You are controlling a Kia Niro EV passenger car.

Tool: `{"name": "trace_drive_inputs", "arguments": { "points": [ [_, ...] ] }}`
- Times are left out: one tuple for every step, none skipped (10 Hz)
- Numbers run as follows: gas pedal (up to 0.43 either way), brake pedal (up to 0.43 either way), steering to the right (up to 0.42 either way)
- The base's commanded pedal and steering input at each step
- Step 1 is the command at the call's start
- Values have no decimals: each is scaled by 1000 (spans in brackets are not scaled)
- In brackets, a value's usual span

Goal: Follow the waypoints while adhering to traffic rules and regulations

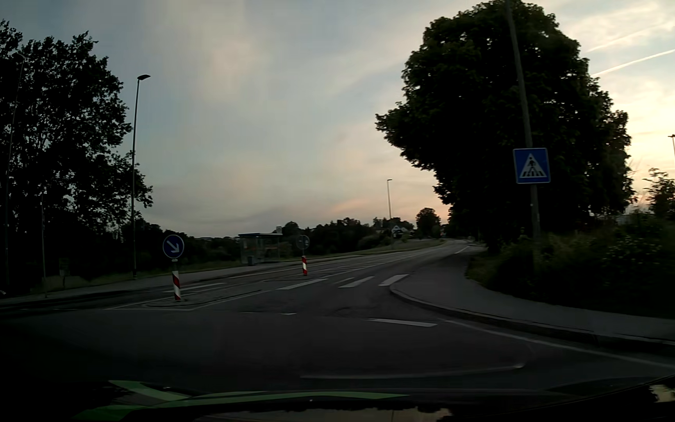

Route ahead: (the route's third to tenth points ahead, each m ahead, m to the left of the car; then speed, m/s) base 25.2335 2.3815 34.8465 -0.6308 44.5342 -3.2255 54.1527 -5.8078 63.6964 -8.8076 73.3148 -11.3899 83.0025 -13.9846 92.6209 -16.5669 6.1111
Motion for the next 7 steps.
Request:
{"name": "trace_drive_inputs", "arguments": {
  "points": [
    [130, 0, -265],
    [130, 0, -222],
    [138, 0, -170],
    [138, 0, -132],
    [150, 0, -96],
    [157, 0, -54],
    [169, 0, 1]
  ]
}}
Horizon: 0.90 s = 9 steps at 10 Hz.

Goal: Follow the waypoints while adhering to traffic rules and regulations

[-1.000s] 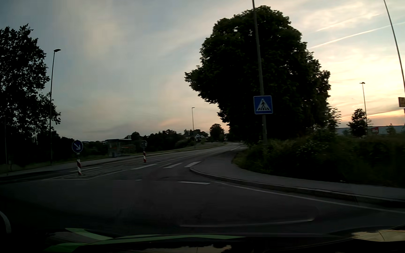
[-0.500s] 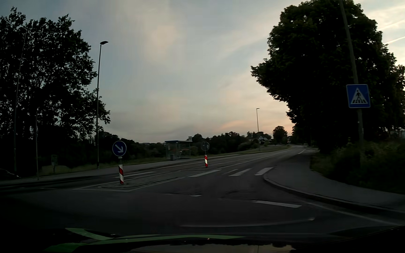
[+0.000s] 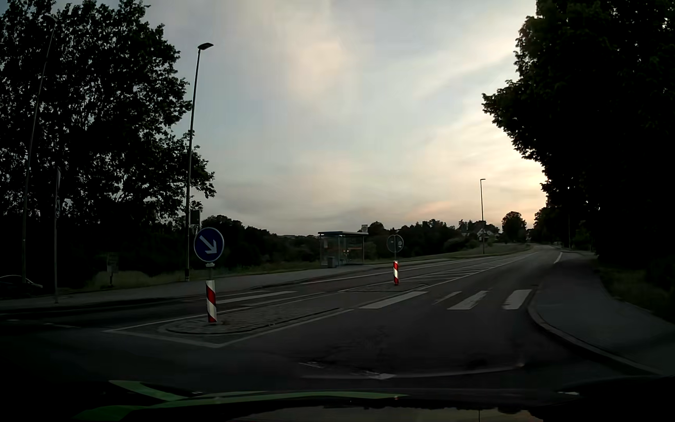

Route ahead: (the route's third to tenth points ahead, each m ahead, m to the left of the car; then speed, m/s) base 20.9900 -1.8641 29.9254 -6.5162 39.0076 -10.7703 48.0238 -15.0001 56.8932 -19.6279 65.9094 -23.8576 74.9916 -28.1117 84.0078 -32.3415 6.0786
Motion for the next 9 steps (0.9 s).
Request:
{"name": "trace_drive_inputs", "arguments": {
  "points": [
    [169, 0, 44],
    [169, 0, 82],
    [169, 0, 105],
    [197, 0, 121],
    [220, 0, 141],
    [220, 0, 155],
    [228, 0, 162],
    [240, 0, 162],
    [299, 0, 160]
  ]
}}
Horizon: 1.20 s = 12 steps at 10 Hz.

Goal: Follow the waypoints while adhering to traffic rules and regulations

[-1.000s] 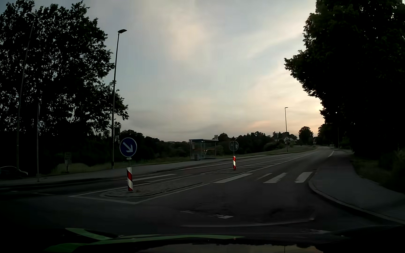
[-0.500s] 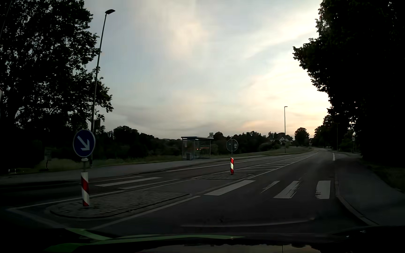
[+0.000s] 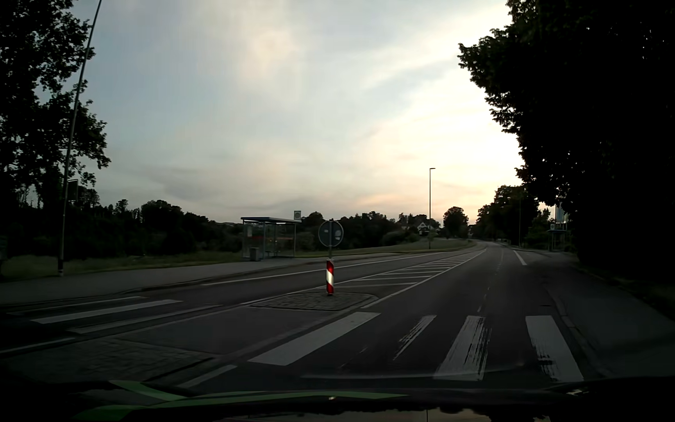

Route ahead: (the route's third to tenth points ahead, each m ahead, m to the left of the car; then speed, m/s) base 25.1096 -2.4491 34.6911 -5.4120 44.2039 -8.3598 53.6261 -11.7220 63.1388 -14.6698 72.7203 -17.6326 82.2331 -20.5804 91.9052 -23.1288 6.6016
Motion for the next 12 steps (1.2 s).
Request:
{"name": "trace_drive_inputs", "arguments": {
  "points": [
    [311, 0, 158],
    [311, 0, 156],
    [311, 0, 152],
    [311, 0, 139],
    [331, 0, 132],
    [339, 0, 122],
    [339, 0, 111],
    [350, 0, 104],
    [350, 0, 96],
    [350, 0, 89],
    [358, 0, 76],
    [358, 0, 62]
  ]
}}
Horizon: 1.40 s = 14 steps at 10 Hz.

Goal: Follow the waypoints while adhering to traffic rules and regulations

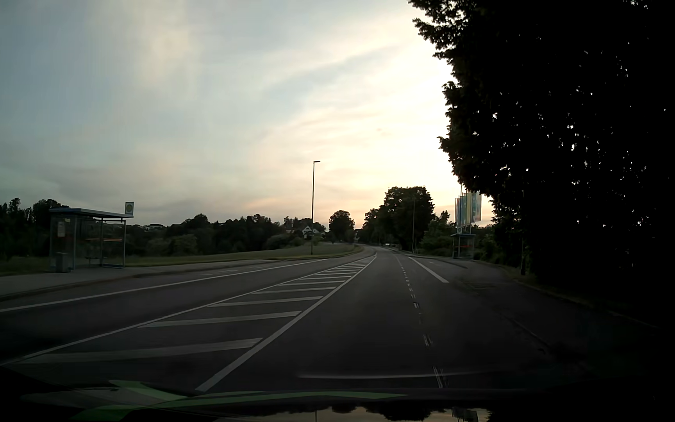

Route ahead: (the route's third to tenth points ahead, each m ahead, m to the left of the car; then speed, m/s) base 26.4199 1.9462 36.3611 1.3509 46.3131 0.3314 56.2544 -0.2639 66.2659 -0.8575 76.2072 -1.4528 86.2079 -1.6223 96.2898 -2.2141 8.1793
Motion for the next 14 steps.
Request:
{"name": "trace_drive_inputs", "arguments": {
  "points": [
    [358, 0, 50],
    [370, 0, 38],
    [378, 0, 30],
    [378, 0, 23],
    [378, 0, 18],
    [378, 0, 15],
    [378, 0, 13],
    [378, 0, 13],
    [378, 0, 12],
    [378, 0, 12],
    [378, 0, 10],
    [378, 0, 8],
    [378, 0, 8],
    [378, 0, 7]
  ]
}}
